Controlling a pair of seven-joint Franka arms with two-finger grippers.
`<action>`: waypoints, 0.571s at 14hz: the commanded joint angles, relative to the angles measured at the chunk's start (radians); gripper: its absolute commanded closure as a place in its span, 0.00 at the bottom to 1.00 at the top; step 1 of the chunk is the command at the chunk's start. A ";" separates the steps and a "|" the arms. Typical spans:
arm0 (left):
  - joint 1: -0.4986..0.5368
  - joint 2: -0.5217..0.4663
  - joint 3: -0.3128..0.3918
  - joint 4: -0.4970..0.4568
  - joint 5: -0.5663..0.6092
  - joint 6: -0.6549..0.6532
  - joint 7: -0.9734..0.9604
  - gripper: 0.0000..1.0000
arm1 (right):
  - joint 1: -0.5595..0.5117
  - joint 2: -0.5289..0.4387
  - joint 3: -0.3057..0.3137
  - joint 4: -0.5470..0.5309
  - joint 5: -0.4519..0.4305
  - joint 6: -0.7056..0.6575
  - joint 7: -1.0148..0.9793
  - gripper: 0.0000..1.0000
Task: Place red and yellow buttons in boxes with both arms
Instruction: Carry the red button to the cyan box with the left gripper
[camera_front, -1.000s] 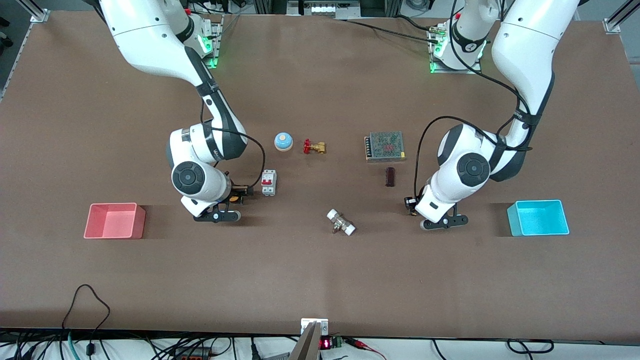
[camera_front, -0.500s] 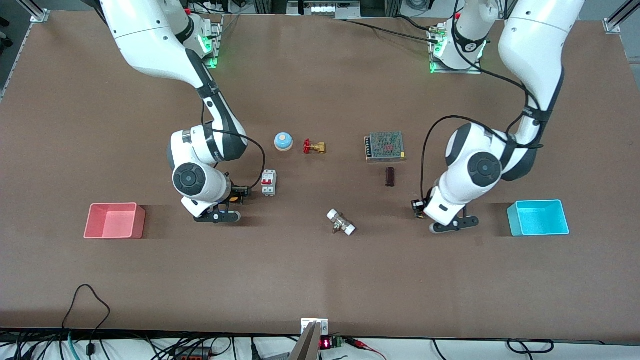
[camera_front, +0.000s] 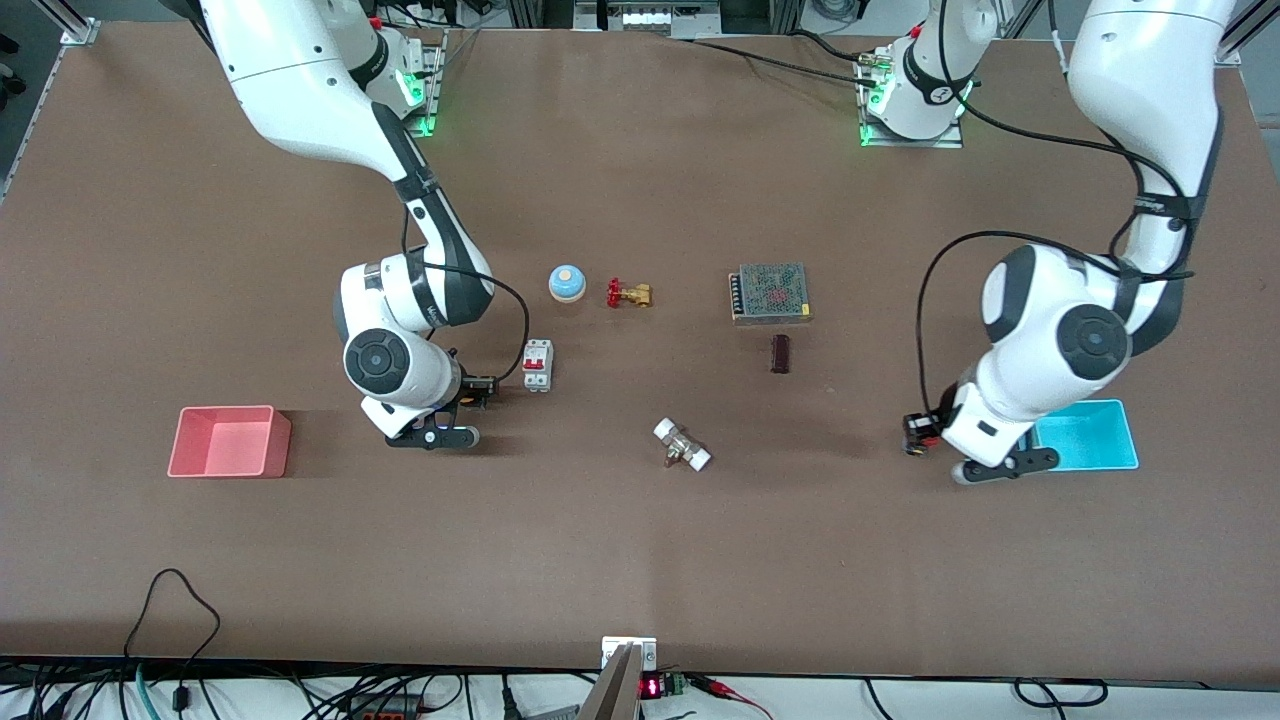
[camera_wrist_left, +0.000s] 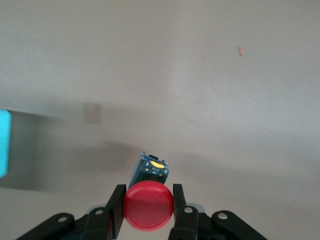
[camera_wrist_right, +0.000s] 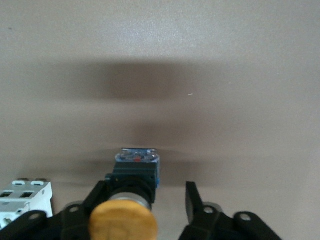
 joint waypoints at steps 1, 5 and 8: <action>0.065 -0.011 -0.007 0.035 0.012 -0.058 0.094 0.72 | -0.001 0.020 -0.001 0.028 0.009 0.001 0.012 0.57; 0.161 -0.009 -0.006 0.078 0.012 -0.115 0.249 0.72 | -0.001 0.020 -0.001 0.028 0.004 0.001 0.002 0.79; 0.226 -0.003 -0.006 0.079 0.010 -0.115 0.363 0.72 | -0.013 0.006 -0.010 0.111 -0.003 -0.014 -0.011 0.81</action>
